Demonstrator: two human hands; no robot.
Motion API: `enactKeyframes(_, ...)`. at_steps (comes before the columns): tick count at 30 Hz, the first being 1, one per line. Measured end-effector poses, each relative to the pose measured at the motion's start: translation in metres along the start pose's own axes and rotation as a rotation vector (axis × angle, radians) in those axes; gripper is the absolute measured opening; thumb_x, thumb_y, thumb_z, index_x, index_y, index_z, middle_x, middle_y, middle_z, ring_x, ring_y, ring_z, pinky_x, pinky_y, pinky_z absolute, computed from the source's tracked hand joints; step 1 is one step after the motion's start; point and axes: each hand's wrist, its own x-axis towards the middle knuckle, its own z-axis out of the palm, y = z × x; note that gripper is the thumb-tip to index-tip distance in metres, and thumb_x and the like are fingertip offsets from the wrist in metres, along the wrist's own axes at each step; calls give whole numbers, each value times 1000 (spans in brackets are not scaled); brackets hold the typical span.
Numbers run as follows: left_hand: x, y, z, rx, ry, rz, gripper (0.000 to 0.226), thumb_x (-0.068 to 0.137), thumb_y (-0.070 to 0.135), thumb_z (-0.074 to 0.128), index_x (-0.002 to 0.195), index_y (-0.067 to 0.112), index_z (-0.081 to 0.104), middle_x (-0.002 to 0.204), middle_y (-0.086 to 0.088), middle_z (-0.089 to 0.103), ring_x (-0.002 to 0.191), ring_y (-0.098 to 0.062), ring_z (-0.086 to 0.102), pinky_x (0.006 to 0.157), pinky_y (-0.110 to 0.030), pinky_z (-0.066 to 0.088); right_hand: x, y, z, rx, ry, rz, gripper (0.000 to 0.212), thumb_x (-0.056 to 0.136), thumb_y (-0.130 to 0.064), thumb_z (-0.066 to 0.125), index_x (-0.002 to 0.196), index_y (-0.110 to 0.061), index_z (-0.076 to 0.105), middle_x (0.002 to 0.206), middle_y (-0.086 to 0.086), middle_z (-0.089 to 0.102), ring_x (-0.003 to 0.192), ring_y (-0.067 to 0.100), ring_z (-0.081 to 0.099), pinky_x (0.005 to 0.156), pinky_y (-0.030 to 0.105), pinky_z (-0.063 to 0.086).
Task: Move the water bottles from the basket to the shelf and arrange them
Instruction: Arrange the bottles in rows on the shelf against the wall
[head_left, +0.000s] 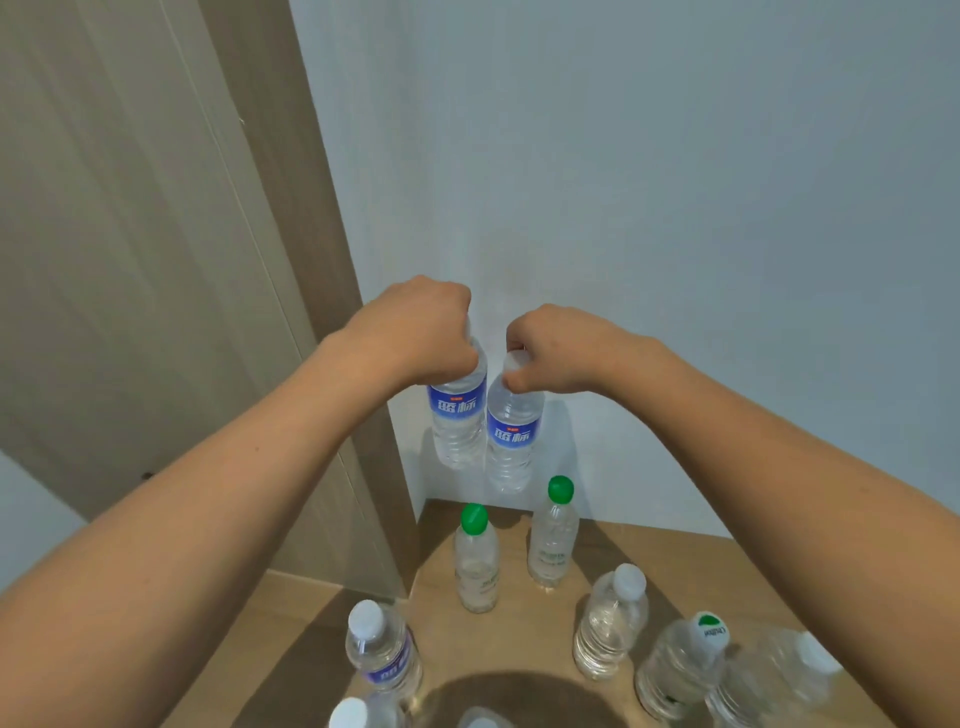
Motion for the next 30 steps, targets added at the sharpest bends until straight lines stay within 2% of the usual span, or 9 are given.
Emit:
enactKeyframes(2, 5, 1, 20, 10, -66, -9, 29, 84, 23, 51, 110, 13, 58, 103, -12, 61, 84, -29, 53, 66, -33, 41, 4, 4, 24, -2, -25, 6, 27, 79, -41, 64, 88, -15, 61, 83, 3, 61, 78, 28, 60, 59, 31, 44)
enactKeyframes(7, 14, 5, 77, -2, -207, -34, 22, 86, 22, 52, 106, 12, 55, 90, -7, 54, 81, -27, 53, 61, -31, 39, 12, 11, 77, -36, -95, 24, 26, 85, -38, 60, 93, -13, 58, 86, 4, 55, 75, 27, 54, 60, 30, 39)
enactKeyframes(10, 19, 4, 110, -7, -265, -45, 27, 86, 19, 53, 112, 11, 54, 103, -12, 60, 84, -28, 54, 65, -33, 41, 15, 18, 104, -50, -121, 31, 31, 89, -40, 57, 102, -12, 60, 97, 9, 60, 80, 28, 55, 64, 31, 39)
enactKeyframes(13, 24, 0, 143, -26, -309, -47, 32, 87, 16, 53, 119, 10, 54, 111, -15, 60, 97, -33, 60, 68, -33, 42, 20, 25, 128, -64, -141, 28, 34, 92, -41, 55, 107, -10, 58, 103, 11, 62, 87, 30, 59, 65, 32, 39)
enactKeyframes(18, 35, -9, 187, -81, -335, -60, 31, 88, 20, 54, 117, 10, 54, 111, -17, 61, 101, -36, 60, 70, -34, 44, 28, 35, 152, -69, -153, 36, 35, 94, -39, 52, 112, -9, 57, 109, 13, 61, 99, 33, 61, 68, 32, 38)
enactKeyframes(25, 45, -16, 223, -157, -345, -90, 34, 89, 21, 56, 121, 11, 54, 109, -17, 61, 97, -36, 60, 71, -36, 49, 31, 38, 174, -49, -188, 18, 32, 95, -36, 53, 108, -8, 56, 100, 12, 60, 93, 33, 61, 66, 32, 38)
enactKeyframes(27, 46, -16, 229, -170, -354, -77, 33, 90, 22, 56, 121, 10, 53, 108, -18, 61, 96, -37, 60, 71, -37, 49, 33, 40, 174, -31, -185, 24, 30, 94, -36, 53, 105, -8, 55, 91, 8, 53, 91, 31, 60, 66, 32, 37)
enactKeyframes(30, 48, -15, 238, -197, -322, -68, 30, 91, 21, 55, 118, 11, 53, 106, -18, 63, 94, -37, 61, 71, -38, 50, 34, 41, 177, 9, -179, 54, 29, 94, -35, 53, 106, -8, 54, 86, 4, 45, 90, 29, 58, 67, 33, 36)
